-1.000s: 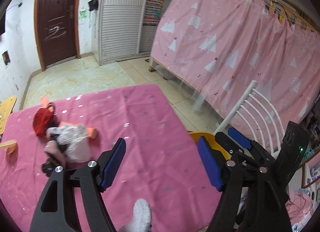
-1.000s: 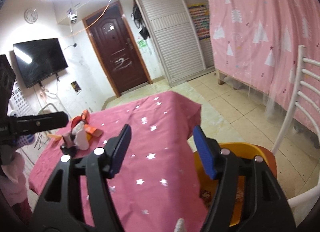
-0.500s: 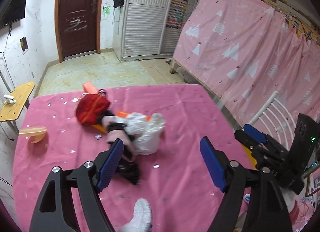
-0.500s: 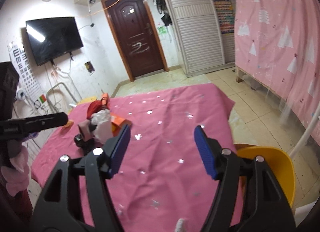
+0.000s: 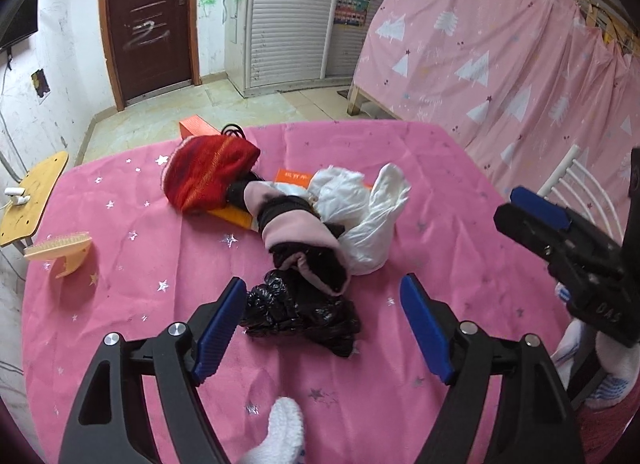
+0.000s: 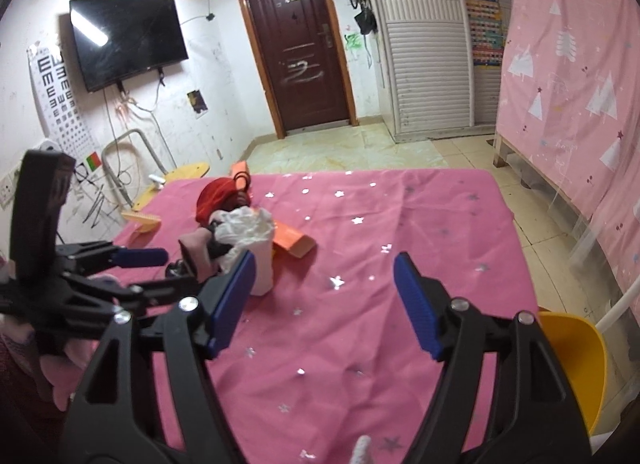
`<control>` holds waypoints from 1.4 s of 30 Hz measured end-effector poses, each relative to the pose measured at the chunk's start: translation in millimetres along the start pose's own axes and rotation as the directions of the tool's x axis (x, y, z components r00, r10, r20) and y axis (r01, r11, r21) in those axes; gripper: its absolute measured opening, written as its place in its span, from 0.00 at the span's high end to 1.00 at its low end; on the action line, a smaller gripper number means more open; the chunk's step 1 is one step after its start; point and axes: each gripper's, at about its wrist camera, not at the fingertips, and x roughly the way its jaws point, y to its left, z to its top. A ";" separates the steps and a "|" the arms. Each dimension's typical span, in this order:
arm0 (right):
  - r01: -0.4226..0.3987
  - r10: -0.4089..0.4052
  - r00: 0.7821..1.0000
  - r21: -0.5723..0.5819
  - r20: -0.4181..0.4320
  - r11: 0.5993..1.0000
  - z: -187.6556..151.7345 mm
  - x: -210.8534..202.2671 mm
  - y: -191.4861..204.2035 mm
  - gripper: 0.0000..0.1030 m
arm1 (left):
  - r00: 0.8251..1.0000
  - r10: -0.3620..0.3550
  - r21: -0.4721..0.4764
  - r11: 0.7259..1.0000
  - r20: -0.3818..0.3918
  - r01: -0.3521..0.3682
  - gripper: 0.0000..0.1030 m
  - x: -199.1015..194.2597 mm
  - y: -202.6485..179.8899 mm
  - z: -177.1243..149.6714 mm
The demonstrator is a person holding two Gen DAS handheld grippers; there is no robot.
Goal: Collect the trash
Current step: 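Return both grippers to the table and grasp the black plastic bag with the left gripper, then lift the black bag with the left gripper while the right grasps the white tissue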
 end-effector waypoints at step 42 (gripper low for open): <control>-0.059 0.056 0.996 -0.057 -0.063 0.997 9.7 37.8 61.2 0.80 | 0.993 -0.015 -0.022 1.000 0.118 0.017 0.72 -48.1 46.0 -42.2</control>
